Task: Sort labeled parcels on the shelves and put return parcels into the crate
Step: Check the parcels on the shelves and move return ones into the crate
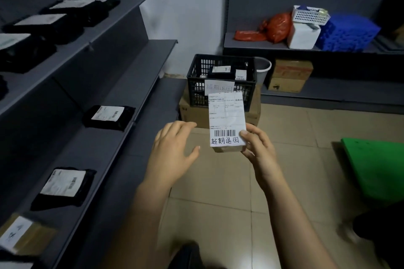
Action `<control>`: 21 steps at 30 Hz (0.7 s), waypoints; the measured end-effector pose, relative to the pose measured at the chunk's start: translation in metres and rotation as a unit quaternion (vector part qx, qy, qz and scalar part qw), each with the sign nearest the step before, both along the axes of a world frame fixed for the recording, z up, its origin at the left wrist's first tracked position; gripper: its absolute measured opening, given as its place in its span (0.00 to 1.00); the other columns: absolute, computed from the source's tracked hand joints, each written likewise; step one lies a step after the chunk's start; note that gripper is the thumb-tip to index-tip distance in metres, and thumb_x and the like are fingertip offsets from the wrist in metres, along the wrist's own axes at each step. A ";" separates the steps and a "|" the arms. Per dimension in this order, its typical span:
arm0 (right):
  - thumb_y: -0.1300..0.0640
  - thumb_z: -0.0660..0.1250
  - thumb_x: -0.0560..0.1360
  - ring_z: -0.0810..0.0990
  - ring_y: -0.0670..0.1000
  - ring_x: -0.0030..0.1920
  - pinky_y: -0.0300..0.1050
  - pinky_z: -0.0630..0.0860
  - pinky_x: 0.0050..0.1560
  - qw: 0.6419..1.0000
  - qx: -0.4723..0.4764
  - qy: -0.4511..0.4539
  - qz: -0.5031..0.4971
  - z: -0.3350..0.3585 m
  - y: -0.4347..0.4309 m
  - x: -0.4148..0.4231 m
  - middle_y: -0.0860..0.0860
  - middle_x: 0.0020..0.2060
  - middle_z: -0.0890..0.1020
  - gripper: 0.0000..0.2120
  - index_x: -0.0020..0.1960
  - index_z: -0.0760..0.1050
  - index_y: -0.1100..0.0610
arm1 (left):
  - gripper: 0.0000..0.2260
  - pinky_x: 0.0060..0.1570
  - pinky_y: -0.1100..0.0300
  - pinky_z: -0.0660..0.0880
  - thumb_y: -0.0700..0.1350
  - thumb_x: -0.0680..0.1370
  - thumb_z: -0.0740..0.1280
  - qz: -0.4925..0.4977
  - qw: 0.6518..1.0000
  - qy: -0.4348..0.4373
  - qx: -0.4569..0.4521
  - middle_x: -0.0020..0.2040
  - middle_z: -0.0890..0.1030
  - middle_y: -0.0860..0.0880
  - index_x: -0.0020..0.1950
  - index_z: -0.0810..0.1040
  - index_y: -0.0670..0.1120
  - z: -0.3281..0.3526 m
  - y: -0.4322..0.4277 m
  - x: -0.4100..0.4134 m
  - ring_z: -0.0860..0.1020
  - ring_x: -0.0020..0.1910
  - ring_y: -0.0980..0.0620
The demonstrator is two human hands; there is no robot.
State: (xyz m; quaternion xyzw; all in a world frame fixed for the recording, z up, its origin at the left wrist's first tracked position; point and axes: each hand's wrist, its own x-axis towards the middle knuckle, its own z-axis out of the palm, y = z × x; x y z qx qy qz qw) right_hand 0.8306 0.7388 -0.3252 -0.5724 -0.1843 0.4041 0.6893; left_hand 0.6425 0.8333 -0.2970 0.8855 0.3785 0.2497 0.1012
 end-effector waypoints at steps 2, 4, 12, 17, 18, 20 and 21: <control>0.53 0.72 0.69 0.83 0.43 0.44 0.39 0.74 0.46 1.000 -0.012 0.008 0.000 -0.007 0.020 0.016 0.48 0.47 0.85 0.20 0.59 0.76 0.53 | 0.22 0.63 0.49 0.68 0.47 0.72 0.73 0.000 1.000 0.009 -0.006 0.59 0.76 0.50 0.65 0.74 0.46 -0.007 0.022 0.016 0.71 0.61 0.48; 0.55 0.72 0.72 0.83 0.43 0.44 0.39 0.74 0.46 1.000 -0.023 0.009 0.001 -0.013 0.043 0.032 0.49 0.47 0.85 0.17 0.60 0.76 0.54 | 0.22 0.62 0.48 0.68 0.46 0.72 0.73 -0.002 1.000 0.014 -0.011 0.59 0.77 0.50 0.64 0.75 0.46 -0.014 0.046 0.034 0.72 0.60 0.49; 0.52 0.72 0.68 0.83 0.43 0.43 0.37 0.75 0.43 0.999 -0.036 0.002 -0.029 -0.010 0.171 0.107 0.51 0.51 0.85 0.19 0.58 0.78 0.52 | 0.21 0.61 0.51 0.67 0.46 0.72 0.73 -0.034 0.999 0.017 -0.029 0.58 0.77 0.50 0.64 0.75 0.46 -0.025 0.189 0.117 0.72 0.60 0.48; 0.45 0.73 0.63 0.76 0.50 0.45 0.48 0.67 0.45 0.996 -0.055 -0.027 -0.059 0.010 0.268 0.152 0.53 0.50 0.85 0.21 0.56 0.79 0.46 | 0.21 0.60 0.52 0.67 0.47 0.72 0.73 -0.070 0.997 0.025 -0.021 0.58 0.76 0.50 0.64 0.75 0.47 -0.010 0.296 0.173 0.72 0.60 0.48; 0.43 0.73 0.62 0.76 0.51 0.45 0.50 0.65 0.46 0.996 -0.061 -0.031 -0.065 0.013 0.285 0.161 0.53 0.51 0.85 0.22 0.56 0.79 0.44 | 0.21 0.60 0.52 0.67 0.46 0.72 0.73 -0.076 0.997 0.023 -0.016 0.58 0.76 0.50 0.64 0.75 0.47 -0.006 0.315 0.183 0.72 0.59 0.48; 0.41 0.72 0.61 0.80 0.51 0.48 0.51 0.66 0.47 0.994 -0.069 -0.037 -0.070 0.019 0.315 0.178 0.50 0.52 0.85 0.24 0.56 0.78 0.43 | 0.21 0.60 0.51 0.67 0.46 0.72 0.73 -0.082 0.996 0.018 -0.008 0.58 0.76 0.50 0.64 0.75 0.47 0.000 0.350 0.203 0.72 0.59 0.48; 0.41 0.72 0.61 0.82 0.51 0.51 0.51 0.69 0.48 0.994 -0.069 -0.040 -0.071 0.021 0.329 0.187 0.49 0.52 0.85 0.24 0.56 0.78 0.43 | 0.21 0.60 0.51 0.67 0.46 0.72 0.73 -0.084 0.996 0.017 -0.008 0.58 0.76 0.50 0.64 0.75 0.47 0.001 0.366 0.212 0.72 0.59 0.48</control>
